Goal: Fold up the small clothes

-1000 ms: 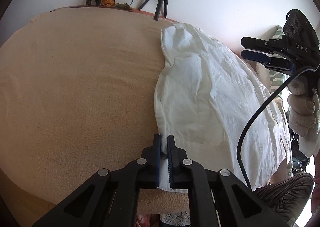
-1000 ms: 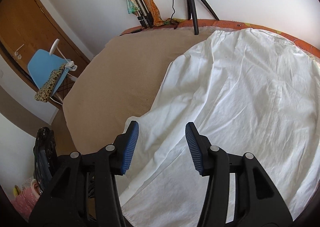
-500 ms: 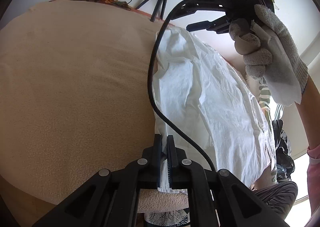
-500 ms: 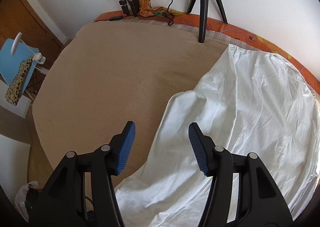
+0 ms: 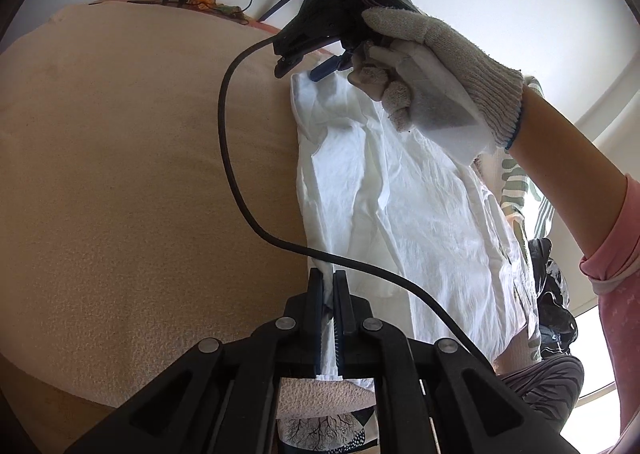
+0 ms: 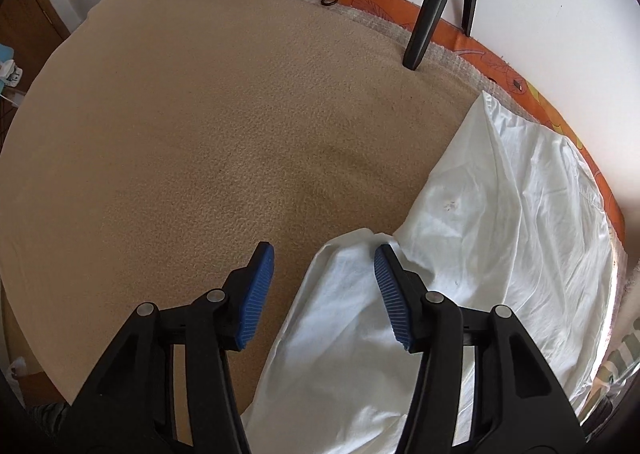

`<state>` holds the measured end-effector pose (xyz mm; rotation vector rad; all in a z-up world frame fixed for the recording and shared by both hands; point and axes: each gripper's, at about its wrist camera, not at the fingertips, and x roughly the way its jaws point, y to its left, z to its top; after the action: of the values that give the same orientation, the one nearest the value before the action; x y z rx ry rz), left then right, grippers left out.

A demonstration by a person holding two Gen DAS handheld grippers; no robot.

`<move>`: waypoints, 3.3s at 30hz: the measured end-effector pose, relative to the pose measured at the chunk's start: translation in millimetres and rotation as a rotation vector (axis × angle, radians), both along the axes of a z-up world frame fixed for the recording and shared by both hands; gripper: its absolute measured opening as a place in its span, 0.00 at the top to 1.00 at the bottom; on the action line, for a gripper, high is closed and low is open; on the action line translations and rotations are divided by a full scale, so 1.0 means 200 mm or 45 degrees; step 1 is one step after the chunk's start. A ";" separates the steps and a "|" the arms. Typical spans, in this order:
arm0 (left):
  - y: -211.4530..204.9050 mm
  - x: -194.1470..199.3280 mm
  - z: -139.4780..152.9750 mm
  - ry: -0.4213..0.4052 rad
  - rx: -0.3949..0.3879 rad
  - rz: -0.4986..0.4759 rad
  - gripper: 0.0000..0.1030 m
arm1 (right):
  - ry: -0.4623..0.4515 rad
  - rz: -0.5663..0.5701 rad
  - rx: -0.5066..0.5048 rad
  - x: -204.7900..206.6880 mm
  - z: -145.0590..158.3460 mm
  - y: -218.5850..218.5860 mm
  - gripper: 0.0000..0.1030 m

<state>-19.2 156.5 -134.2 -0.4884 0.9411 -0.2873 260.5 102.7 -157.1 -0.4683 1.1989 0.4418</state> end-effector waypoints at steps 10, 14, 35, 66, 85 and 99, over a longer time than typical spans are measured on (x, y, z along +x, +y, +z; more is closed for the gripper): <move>-0.09 -0.05 0.09 -0.092 0.055 -0.075 1.00 | -0.098 -0.007 0.051 0.04 0.01 -0.11 0.94; -0.16 -0.07 0.14 -0.134 0.080 -0.120 1.00 | -0.102 -0.094 0.242 0.08 0.13 -0.29 0.95; -0.70 -0.10 0.19 -0.193 0.220 -0.443 1.00 | -0.155 -0.394 0.637 0.04 0.23 -1.24 0.95; -0.55 -0.22 0.12 -0.187 0.505 -0.398 0.82 | -0.248 -0.351 0.937 -0.16 0.38 -1.80 0.68; -0.71 0.29 -0.01 -0.045 0.553 -0.474 0.79 | -0.109 -0.258 0.910 0.44 0.35 -1.50 0.43; -0.76 0.30 -0.10 -0.039 0.611 -0.520 0.74 | 0.074 -0.249 1.021 0.86 0.02 -1.29 0.45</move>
<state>40.1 3.7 -154.0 0.1532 1.0363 -0.4199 431.5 -155.8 -152.6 0.3498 1.0087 0.7190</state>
